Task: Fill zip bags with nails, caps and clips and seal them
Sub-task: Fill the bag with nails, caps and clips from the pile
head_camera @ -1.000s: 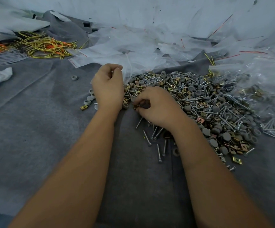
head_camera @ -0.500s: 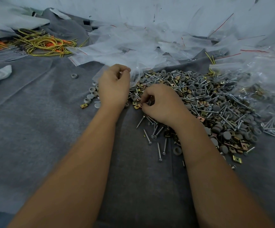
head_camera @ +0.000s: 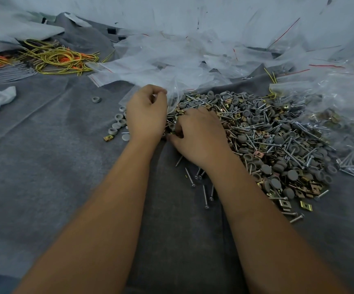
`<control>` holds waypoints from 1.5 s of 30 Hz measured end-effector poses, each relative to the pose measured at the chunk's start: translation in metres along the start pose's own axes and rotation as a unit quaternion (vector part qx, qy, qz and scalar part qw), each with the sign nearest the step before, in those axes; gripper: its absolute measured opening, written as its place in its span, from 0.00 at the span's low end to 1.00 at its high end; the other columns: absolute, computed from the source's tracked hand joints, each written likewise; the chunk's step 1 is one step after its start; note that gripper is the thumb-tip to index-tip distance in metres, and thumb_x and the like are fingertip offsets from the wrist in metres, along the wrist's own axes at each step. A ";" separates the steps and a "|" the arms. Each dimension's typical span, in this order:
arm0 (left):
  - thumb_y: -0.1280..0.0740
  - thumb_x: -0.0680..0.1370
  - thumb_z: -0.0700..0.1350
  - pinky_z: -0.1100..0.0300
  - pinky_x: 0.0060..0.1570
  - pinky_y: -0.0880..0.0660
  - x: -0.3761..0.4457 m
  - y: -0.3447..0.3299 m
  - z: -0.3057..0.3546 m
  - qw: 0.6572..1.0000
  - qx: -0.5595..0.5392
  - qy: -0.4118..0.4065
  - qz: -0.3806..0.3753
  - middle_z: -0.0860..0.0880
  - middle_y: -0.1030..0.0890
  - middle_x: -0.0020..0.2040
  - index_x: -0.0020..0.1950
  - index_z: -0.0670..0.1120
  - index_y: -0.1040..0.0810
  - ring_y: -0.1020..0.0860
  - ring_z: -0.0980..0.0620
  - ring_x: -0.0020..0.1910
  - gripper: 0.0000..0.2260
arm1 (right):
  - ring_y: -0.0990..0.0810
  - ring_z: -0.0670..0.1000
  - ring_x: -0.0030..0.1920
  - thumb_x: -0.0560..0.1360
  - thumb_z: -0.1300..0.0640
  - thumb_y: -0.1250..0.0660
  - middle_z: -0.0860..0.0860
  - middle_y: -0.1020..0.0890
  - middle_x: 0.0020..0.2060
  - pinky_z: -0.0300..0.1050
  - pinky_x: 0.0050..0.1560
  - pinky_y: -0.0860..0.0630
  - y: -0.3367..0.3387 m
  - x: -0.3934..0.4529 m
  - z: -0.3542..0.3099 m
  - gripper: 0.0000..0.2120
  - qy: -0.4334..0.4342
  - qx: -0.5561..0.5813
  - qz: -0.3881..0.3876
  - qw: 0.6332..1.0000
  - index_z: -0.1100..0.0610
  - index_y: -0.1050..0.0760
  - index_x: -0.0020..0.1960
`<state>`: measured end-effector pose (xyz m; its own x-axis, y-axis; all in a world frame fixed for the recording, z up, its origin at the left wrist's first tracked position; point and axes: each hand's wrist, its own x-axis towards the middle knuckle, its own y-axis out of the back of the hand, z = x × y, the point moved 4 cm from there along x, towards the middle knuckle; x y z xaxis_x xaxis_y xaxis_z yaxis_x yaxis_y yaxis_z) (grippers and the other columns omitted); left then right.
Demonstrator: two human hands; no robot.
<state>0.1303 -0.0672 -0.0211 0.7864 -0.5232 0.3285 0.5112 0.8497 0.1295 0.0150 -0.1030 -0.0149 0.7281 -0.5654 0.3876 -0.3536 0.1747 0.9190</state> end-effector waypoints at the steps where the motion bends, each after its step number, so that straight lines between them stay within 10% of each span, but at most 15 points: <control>1: 0.37 0.76 0.42 0.61 0.31 0.36 0.000 0.000 0.000 1.000 0.000 0.000 0.001 0.56 0.27 0.27 0.41 0.53 0.21 0.33 0.61 0.24 0.08 | 0.29 0.55 0.57 0.75 0.44 0.35 0.52 0.23 0.50 0.51 0.59 0.34 0.000 0.001 -0.002 0.13 -0.004 0.006 -0.004 1.000 0.53 0.20 0.47; 9: 0.38 0.74 0.44 0.61 0.31 0.34 0.000 -0.001 0.000 1.000 0.017 -0.011 -0.014 0.57 0.25 0.27 0.39 0.56 0.23 0.31 0.61 0.25 0.08 | 0.25 0.53 0.49 0.71 0.57 0.31 0.49 0.24 0.42 0.48 0.51 0.29 0.012 -0.001 0.008 0.02 -0.052 0.112 0.052 0.991 0.52 0.22 0.39; 17: 0.38 0.72 0.46 0.52 0.35 0.26 -0.006 -0.011 0.005 0.990 0.045 -0.062 -0.117 0.44 0.19 0.35 0.44 0.51 0.18 0.26 0.53 0.31 0.09 | 0.23 0.49 0.39 0.72 0.62 0.30 0.53 0.21 0.40 0.45 0.42 0.25 0.027 -0.005 0.025 0.02 -0.140 0.360 0.242 0.890 0.57 0.22 0.40; 23: 0.37 0.74 0.39 0.61 0.35 0.29 -0.005 -0.008 0.007 0.995 -0.022 -0.029 -0.089 0.49 0.18 0.35 0.43 0.49 0.18 0.26 0.58 0.32 0.09 | 0.25 0.44 0.46 0.76 0.61 0.33 0.50 0.21 0.46 0.28 0.48 0.32 0.019 -0.002 0.025 0.06 -0.121 0.330 0.190 0.917 0.58 0.18 0.51; 29: 0.38 0.77 0.37 0.67 0.25 0.39 0.005 0.008 0.000 0.993 -0.089 0.027 0.071 0.54 0.28 0.28 0.46 0.45 0.18 0.35 0.61 0.22 0.09 | 0.27 0.39 0.46 0.76 0.62 0.35 0.47 0.20 0.47 0.32 0.49 0.29 0.016 -0.001 0.026 0.07 -0.120 0.302 0.132 0.936 0.53 0.19 0.47; 34: 0.38 0.77 0.38 0.66 0.26 0.38 0.004 0.009 0.001 0.993 -0.088 0.027 0.071 0.53 0.28 0.28 0.45 0.45 0.19 0.35 0.61 0.23 0.08 | 0.26 0.55 0.56 0.73 0.59 0.34 0.52 0.21 0.51 0.49 0.56 0.28 0.002 -0.001 0.010 0.12 -0.042 0.136 -0.054 0.988 0.52 0.18 0.55; 45: 0.38 0.77 0.37 0.62 0.27 0.39 0.003 0.006 0.002 0.995 -0.082 0.033 0.054 0.52 0.30 0.27 0.45 0.45 0.19 0.36 0.58 0.24 0.08 | 0.31 0.57 0.60 0.73 0.53 0.35 0.53 0.26 0.53 0.53 0.62 0.32 0.002 -0.005 0.015 0.17 -0.067 0.084 -0.062 0.992 0.44 0.22 0.61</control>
<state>0.1350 -0.0633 -0.0175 0.8578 -0.4374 0.2699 0.4682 0.8816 -0.0592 0.0017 -0.1119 -0.0158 0.6907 -0.6789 0.2492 -0.3672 -0.0325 0.9296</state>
